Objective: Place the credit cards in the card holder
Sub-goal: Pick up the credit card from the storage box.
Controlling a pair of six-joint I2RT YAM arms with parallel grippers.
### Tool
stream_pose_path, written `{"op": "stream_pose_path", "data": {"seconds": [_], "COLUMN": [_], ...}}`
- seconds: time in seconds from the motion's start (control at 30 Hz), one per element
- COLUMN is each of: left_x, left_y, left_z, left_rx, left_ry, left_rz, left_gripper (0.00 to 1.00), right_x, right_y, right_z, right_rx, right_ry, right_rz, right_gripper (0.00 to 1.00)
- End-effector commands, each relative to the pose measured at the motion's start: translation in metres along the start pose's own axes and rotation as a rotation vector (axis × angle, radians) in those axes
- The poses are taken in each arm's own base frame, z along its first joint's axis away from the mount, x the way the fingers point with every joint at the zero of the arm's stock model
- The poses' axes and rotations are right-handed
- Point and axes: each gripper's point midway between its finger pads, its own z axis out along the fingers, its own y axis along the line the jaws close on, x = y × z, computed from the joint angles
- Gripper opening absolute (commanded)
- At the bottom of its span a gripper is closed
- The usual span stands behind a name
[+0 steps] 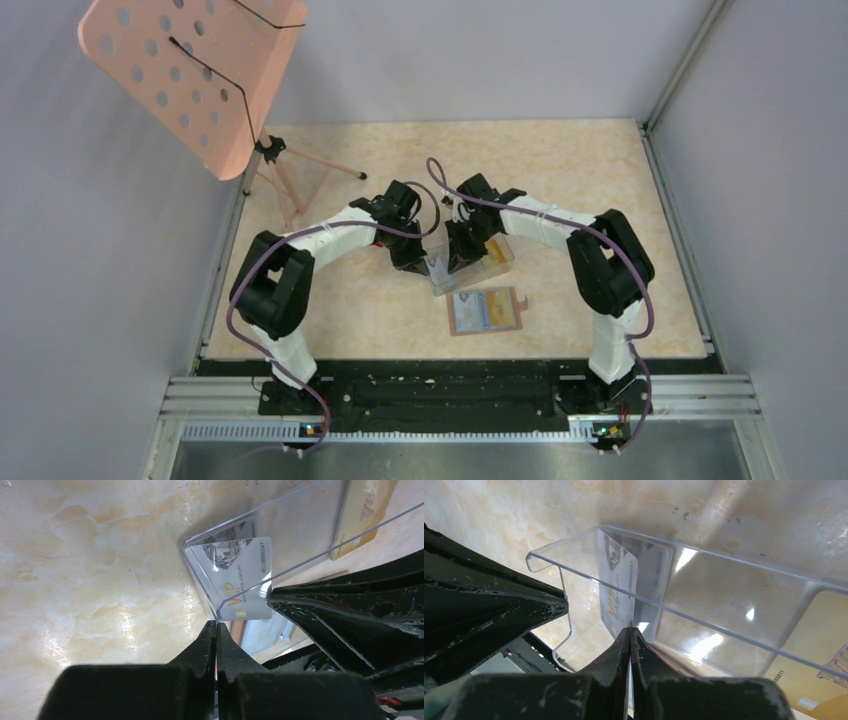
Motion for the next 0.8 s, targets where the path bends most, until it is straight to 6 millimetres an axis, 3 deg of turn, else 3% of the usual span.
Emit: {"op": "stream_pose_path", "data": {"seconds": [0.0,0.2,0.47,0.77], "left_x": [0.004,0.005,0.005,0.006], "left_y": [0.002,0.002,0.004,0.005], "left_z": [0.014,0.013,0.013,0.014], "left_rx": [-0.021,-0.025,-0.026,-0.029], "left_ry": [0.014,0.015,0.016,0.019], "left_rz": [0.024,0.024,0.024,0.025], "left_gripper": [0.0,0.0,0.0,0.0], "right_x": [-0.007,-0.01,-0.003,0.001], "right_y": [0.052,0.063,0.054,0.041], "right_z": [-0.014,-0.017,-0.005,0.0], "right_rx": [-0.143,-0.201,-0.185,-0.11], "right_ry": [-0.03,-0.053,-0.029,-0.015], "right_rz": [-0.082,-0.077,-0.073,-0.089], "right_gripper": [0.0,0.05,0.11,0.35]}}
